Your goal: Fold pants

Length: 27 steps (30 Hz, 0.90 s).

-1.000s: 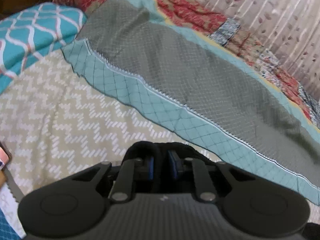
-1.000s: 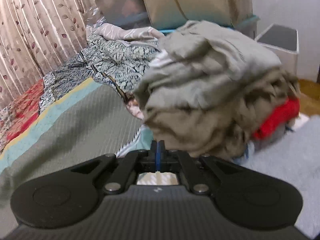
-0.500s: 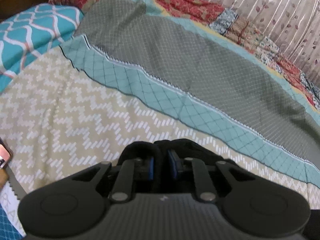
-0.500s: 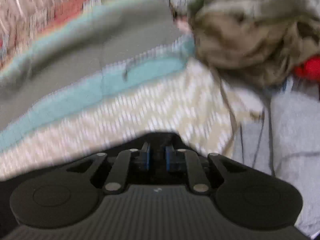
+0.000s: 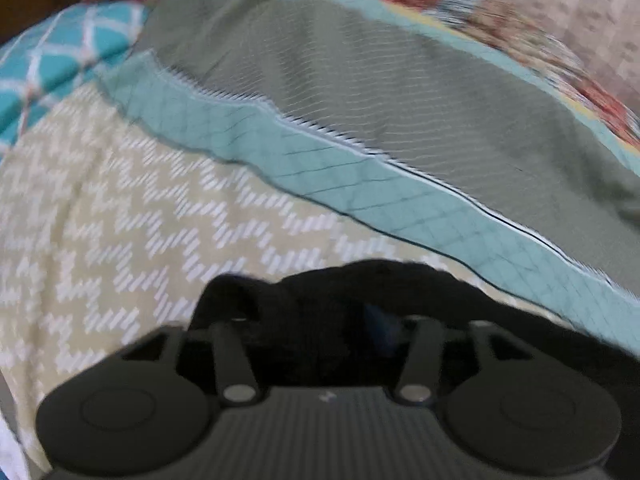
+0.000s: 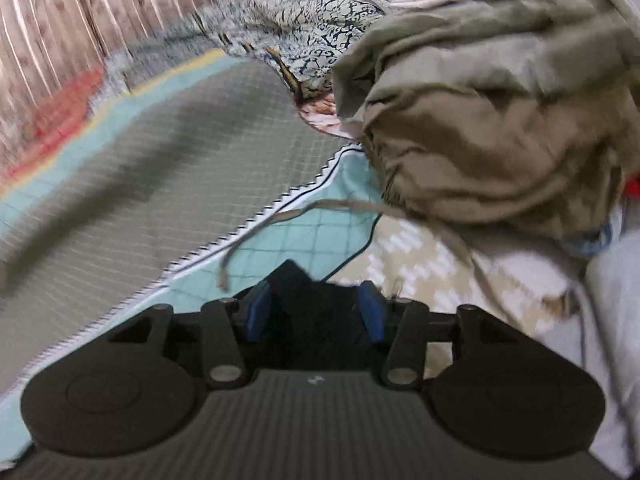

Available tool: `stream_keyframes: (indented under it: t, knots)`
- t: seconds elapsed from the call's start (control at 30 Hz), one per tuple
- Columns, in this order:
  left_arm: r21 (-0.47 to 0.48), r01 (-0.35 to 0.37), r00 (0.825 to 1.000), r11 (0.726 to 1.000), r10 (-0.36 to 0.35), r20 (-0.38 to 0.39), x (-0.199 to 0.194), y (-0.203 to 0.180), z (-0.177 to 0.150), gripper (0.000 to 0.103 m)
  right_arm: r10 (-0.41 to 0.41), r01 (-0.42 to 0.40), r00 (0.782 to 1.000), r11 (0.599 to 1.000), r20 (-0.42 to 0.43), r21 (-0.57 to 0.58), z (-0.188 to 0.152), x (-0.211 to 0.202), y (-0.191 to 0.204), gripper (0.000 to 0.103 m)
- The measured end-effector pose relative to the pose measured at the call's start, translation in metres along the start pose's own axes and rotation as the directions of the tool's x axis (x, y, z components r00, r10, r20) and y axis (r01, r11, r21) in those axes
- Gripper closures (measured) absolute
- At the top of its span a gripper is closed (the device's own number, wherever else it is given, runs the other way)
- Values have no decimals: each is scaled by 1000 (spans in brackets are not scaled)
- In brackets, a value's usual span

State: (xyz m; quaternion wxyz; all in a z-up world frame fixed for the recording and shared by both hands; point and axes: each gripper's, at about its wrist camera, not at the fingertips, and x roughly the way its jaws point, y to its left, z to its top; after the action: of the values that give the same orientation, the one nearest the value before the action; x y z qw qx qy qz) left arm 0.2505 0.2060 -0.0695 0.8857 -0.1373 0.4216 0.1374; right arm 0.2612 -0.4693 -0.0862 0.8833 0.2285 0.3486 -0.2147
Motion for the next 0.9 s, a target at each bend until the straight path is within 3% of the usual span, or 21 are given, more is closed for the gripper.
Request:
stream_keyframes:
  t: [0.13, 0.3, 0.37, 0.4, 0.47, 0.57, 0.73, 0.77, 0.8, 0.83, 0.87, 0.9]
  knots:
    - [54, -30, 999, 998, 28, 45, -30, 19, -4, 42, 88, -89, 996, 993, 19, 72, -10, -41, -25, 51]
    - [-15, -41, 997, 999, 41, 65, -78, 71, -22, 39, 239, -238, 971, 971, -25, 35, -59, -102, -40, 51]
    - [-45, -43, 998, 998, 45, 51, -95, 89, -35, 35, 287, -287, 956, 958, -52, 9, -83, -123, -41, 51]
    - [-62, -42, 998, 997, 44, 39, -104, 99, -44, 28, 311, -312, 948, 950, -70, 0, -95, -133, -42, 51]
    - [-95, -25, 1000, 995, 27, 12, -120, 114, -64, 24, 368, -372, 922, 928, -123, -6, -119, -147, -37, 51]
    - [-152, 76, 995, 985, -84, -44, -138, 129, -93, 24, 424, -443, 882, 895, -203, -54, -152, -161, -10, 50]
    - [-220, 222, 967, 950, -244, -76, -141, 126, -115, 26, 514, -583, 783, 802, -349, -126, -199, -168, 64, 50]
    - [-215, 240, 961, 947, -264, -87, -138, 122, -117, 28, 522, -606, 763, 783, -381, -140, -207, -168, 82, 50]
    - [-194, 267, 952, 944, -290, -99, -133, 115, -120, 42, 531, -626, 745, 765, -405, -150, -217, -169, 98, 50]
    - [-172, 275, 948, 946, -297, -115, -130, 109, -122, 76, 538, -644, 728, 749, -425, -154, -222, -170, 108, 50]
    - [-141, 243, 951, 960, -264, -161, -124, 102, -127, 97, 541, -662, 709, 731, -452, -165, -231, -172, 122, 51]
    - [-114, 223, 951, 968, -242, -194, -122, 99, -131, 99, 536, -672, 700, 719, -472, -180, -240, -175, 133, 51]
